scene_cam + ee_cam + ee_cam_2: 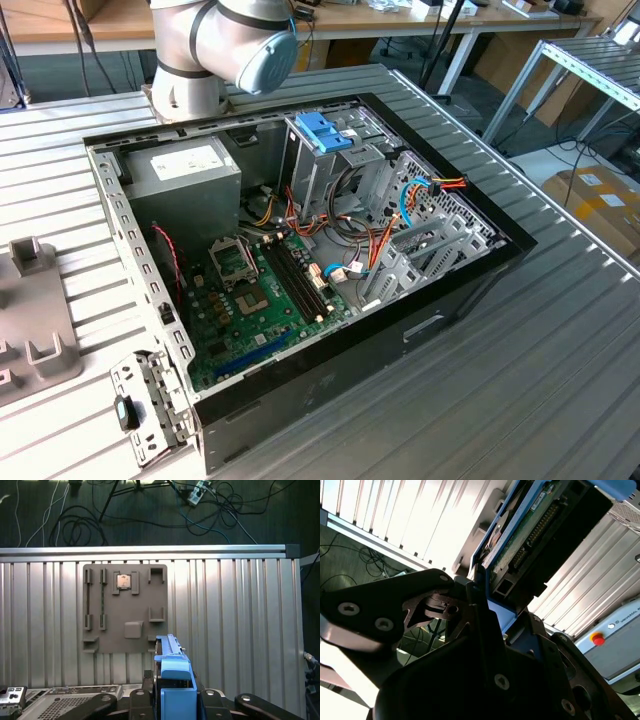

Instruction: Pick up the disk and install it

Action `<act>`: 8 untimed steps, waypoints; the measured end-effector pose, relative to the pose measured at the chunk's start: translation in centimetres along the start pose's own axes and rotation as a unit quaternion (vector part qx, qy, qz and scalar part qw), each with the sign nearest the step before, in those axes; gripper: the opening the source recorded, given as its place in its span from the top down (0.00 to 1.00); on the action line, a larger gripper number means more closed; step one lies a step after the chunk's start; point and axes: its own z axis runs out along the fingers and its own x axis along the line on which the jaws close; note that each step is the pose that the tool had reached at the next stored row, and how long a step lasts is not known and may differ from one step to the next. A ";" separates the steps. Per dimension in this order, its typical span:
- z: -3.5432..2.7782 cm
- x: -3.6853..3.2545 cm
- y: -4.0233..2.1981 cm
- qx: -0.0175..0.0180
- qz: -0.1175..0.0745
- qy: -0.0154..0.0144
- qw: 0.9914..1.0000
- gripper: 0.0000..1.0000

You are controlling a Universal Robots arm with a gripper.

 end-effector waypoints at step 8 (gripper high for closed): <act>-0.03 -0.02 -0.60 0.000 0.000 0.000 1.000 0.63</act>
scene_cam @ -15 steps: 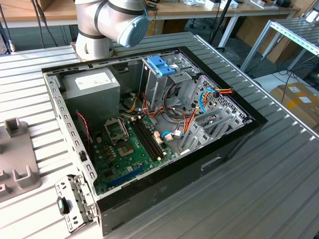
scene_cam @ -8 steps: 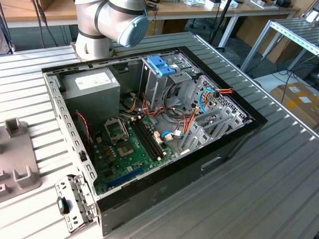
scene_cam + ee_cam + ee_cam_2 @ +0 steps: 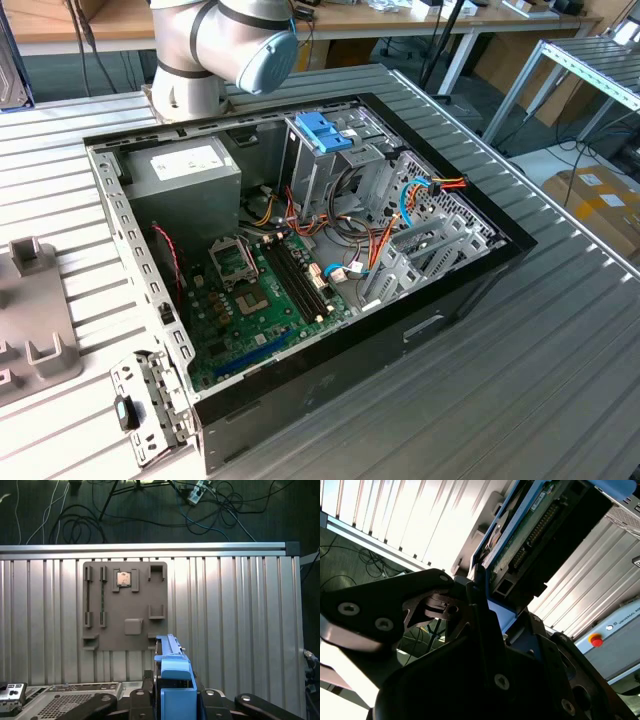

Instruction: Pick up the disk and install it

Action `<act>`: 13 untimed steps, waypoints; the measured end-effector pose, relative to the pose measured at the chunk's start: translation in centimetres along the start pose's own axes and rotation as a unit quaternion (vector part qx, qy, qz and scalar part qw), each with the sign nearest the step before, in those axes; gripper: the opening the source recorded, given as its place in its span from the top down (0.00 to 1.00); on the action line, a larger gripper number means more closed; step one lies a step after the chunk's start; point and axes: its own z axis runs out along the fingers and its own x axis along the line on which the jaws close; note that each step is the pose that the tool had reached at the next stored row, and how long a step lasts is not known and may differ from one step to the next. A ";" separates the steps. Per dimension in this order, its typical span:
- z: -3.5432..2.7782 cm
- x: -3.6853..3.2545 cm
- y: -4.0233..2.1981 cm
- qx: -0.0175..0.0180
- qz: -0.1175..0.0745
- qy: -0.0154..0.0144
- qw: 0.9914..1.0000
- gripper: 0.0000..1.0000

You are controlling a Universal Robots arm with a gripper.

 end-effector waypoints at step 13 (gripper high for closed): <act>-0.05 -0.03 -0.96 0.000 0.000 0.000 1.000 0.63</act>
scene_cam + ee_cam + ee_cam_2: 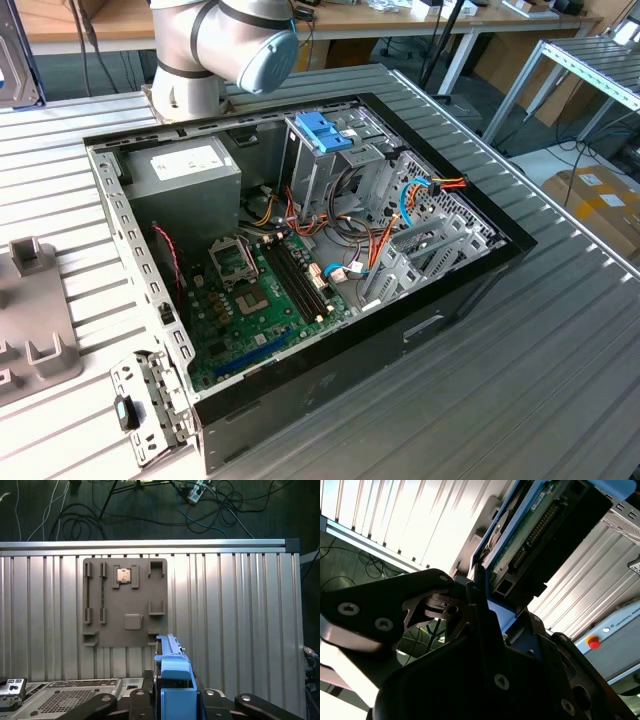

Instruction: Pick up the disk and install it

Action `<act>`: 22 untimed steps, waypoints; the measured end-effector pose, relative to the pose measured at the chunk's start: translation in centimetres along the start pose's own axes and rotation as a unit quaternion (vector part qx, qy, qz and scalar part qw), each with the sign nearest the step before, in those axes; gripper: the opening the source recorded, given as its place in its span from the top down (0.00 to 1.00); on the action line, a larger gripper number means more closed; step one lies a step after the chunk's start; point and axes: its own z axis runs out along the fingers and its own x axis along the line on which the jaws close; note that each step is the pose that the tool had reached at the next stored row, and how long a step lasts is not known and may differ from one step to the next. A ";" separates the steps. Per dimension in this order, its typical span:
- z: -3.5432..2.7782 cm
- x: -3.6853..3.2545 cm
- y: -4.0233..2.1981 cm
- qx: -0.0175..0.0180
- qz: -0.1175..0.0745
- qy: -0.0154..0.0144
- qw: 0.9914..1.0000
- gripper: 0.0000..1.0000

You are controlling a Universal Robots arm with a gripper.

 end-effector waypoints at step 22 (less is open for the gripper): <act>-0.09 -0.06 -2.03 0.000 0.000 0.000 1.000 0.63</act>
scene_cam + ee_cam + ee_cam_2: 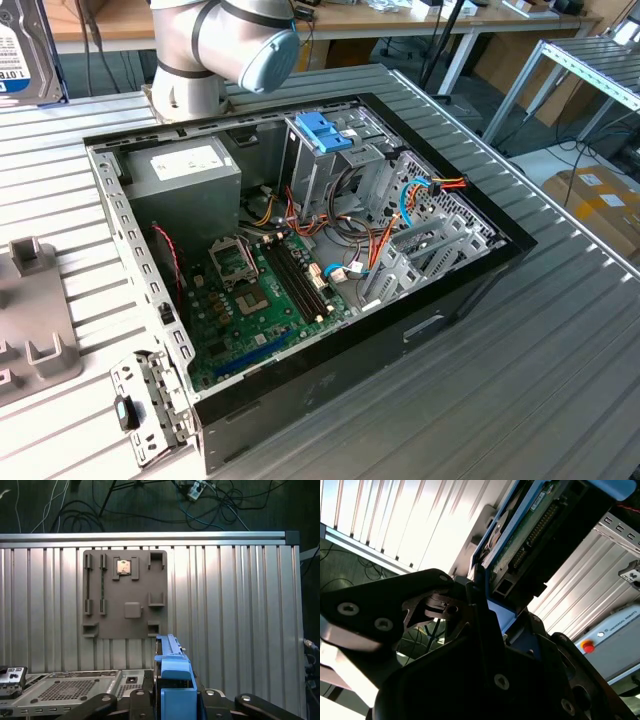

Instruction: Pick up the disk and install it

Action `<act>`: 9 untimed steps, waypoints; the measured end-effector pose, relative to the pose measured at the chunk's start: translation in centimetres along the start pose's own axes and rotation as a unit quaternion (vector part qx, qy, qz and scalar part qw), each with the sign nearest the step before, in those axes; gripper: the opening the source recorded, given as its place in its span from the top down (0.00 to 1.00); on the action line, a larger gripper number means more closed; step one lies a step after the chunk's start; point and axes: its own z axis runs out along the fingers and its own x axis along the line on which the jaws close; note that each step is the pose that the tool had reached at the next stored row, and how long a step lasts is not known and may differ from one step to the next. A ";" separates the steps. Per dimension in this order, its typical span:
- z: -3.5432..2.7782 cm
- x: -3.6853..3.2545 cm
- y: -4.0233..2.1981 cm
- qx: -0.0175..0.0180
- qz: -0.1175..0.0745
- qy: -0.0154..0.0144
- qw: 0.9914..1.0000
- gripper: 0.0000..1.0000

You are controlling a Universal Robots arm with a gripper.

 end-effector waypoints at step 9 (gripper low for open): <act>-0.03 -0.03 -0.85 0.000 0.000 0.000 1.000 0.63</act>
